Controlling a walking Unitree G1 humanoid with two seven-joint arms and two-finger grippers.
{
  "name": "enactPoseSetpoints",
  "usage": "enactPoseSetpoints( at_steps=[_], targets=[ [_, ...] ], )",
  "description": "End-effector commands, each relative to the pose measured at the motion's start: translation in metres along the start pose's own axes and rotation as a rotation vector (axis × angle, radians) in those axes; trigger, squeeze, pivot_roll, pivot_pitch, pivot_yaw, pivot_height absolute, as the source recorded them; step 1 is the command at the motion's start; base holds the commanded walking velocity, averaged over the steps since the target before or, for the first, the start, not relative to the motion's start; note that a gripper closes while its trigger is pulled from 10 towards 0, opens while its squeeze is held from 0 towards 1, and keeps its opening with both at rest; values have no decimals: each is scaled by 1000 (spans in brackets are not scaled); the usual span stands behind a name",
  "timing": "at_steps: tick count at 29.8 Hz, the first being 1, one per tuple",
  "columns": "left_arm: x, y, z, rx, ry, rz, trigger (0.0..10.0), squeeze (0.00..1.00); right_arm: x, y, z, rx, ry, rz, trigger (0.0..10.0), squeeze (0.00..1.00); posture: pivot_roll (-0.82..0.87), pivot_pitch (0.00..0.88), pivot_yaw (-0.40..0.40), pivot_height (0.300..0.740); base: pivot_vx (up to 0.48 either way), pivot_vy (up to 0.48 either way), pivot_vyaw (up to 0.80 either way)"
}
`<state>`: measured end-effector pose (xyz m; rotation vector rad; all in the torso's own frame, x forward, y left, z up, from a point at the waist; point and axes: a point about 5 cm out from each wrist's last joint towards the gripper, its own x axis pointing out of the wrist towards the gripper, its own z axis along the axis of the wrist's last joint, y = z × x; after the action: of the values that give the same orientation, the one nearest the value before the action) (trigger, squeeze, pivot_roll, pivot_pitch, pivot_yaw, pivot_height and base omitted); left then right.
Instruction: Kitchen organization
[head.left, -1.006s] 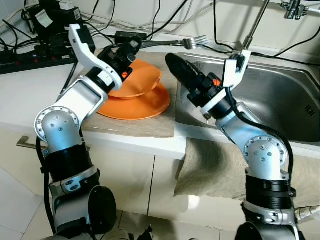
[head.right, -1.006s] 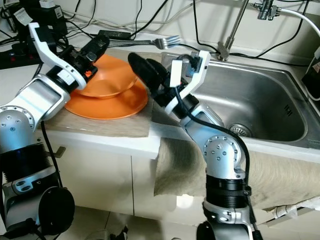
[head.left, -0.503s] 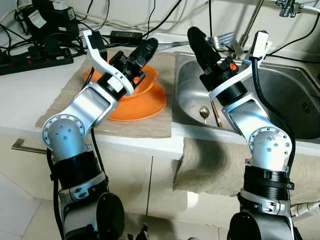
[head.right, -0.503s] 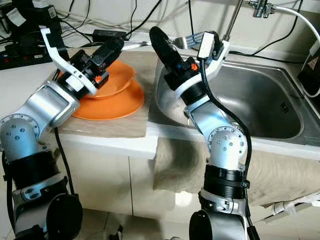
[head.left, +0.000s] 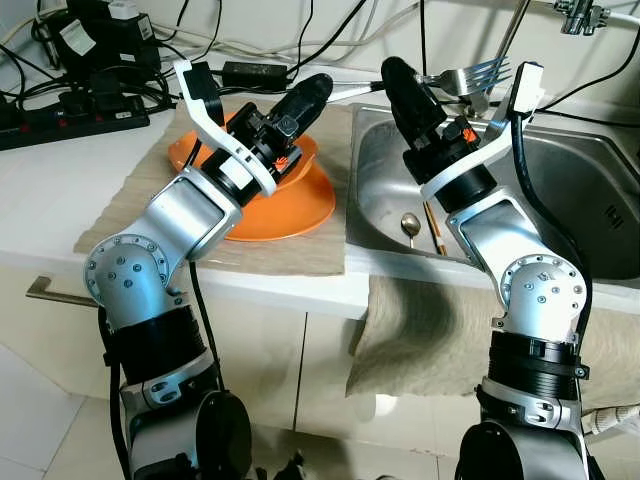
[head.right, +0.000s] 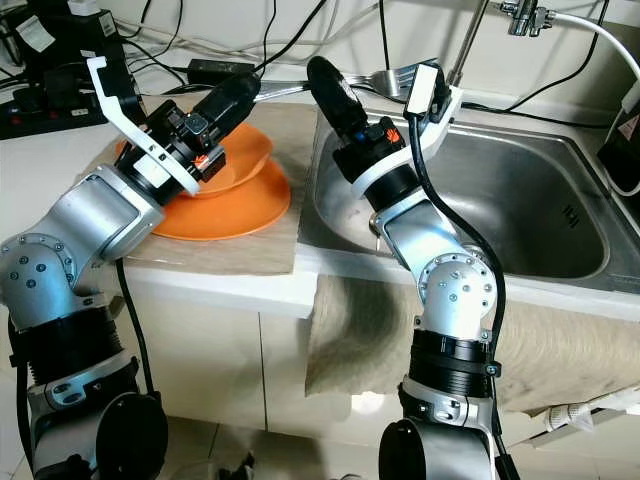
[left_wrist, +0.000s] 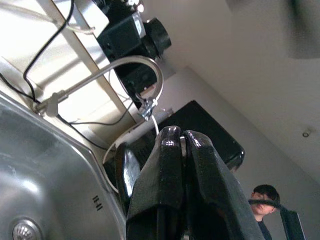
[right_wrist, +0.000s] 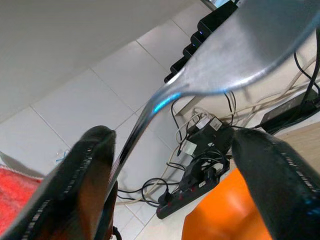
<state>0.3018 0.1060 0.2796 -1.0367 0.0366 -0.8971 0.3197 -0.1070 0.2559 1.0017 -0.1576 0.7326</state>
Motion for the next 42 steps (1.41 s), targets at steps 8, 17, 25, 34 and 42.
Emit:
enactPoseSetpoints(
  at_steps=[8, 17, 25, 34, 42],
  targets=[
    [1, -8, -9, 16, 65, -30, 0, 0, 3, 5, 8, 1, -19, 37, 0, 0, -16, 0, -26, 740, 0, 0, 0],
    [1, -8, -7, 22, 64, -28, 0, 0, 3, 6, 9, 10, -29, 44, 0, 0, -15, 0, -25, 740, 0, 0, 0],
    [1, -5, -5, 28, 53, -2, 0, 0, 4, 6, 10, 10, -50, 43, 0, 0, -13, 0, -20, 740, 0, 0, 0],
    [2, -1, -5, 39, 49, 35, 0, 0, 4, 6, 16, 21, -80, 48, 0, 0, -16, 0, -23, 740, 0, 0, 0],
    [3, 0, -4, 42, 44, 42, 0, 0, 4, 6, 17, 16, -84, 48, 0, 0, -18, 0, -22, 740, 0, 0, 0]
  ],
)
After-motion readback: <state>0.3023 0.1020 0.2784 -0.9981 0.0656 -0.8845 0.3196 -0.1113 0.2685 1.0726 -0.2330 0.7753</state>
